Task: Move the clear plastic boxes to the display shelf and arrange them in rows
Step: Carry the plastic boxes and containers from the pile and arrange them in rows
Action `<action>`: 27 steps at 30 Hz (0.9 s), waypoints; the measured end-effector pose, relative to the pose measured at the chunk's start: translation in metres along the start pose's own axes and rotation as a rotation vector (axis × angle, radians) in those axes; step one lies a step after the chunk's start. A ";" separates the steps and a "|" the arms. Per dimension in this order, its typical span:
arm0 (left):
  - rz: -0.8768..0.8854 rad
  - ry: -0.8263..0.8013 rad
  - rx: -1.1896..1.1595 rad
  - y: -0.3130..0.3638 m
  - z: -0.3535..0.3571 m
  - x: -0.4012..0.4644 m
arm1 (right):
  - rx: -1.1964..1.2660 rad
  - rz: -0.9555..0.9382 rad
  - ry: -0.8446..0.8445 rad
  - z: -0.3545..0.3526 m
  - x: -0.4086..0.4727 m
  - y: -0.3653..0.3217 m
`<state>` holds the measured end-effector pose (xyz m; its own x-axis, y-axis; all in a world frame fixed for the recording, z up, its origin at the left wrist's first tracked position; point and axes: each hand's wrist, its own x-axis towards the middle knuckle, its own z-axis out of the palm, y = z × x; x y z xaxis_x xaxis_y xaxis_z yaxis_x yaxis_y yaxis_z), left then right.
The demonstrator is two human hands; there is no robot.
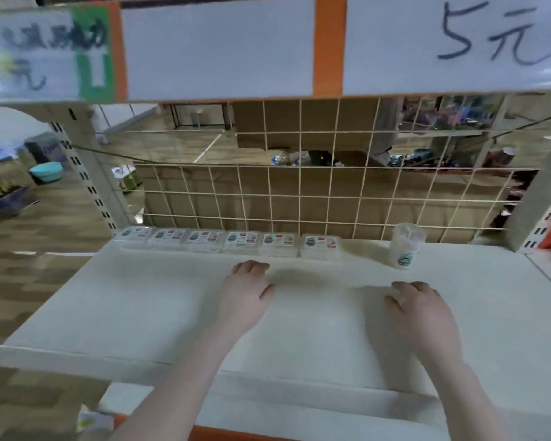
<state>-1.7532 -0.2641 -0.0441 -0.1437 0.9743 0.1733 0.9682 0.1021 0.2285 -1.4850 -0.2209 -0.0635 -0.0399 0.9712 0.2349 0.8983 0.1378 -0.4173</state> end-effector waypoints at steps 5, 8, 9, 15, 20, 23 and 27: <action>-0.001 0.012 -0.027 -0.015 -0.010 -0.018 | -0.017 0.142 0.123 -0.012 -0.039 -0.006; 0.028 -0.004 -0.079 -0.021 -0.009 -0.030 | -0.033 0.238 0.190 -0.015 -0.072 -0.012; 0.041 -0.015 -0.099 -0.021 -0.008 -0.034 | -0.046 0.259 0.227 -0.016 -0.085 -0.014; 0.138 -0.086 -0.187 0.004 -0.010 -0.053 | -0.171 0.289 0.443 -0.033 -0.149 -0.004; 0.246 -0.125 -0.247 0.058 -0.014 -0.068 | -0.184 0.344 0.549 -0.066 -0.178 0.019; 0.286 -0.134 -0.260 0.100 -0.014 -0.071 | -0.202 0.341 0.639 -0.088 -0.193 0.041; 0.322 -0.128 -0.287 0.170 -0.005 -0.077 | -0.203 0.391 0.672 -0.119 -0.212 0.090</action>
<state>-1.5784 -0.3227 -0.0134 0.1994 0.9662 0.1634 0.8606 -0.2524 0.4424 -1.3434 -0.4371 -0.0462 0.5079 0.6081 0.6101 0.8575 -0.2890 -0.4257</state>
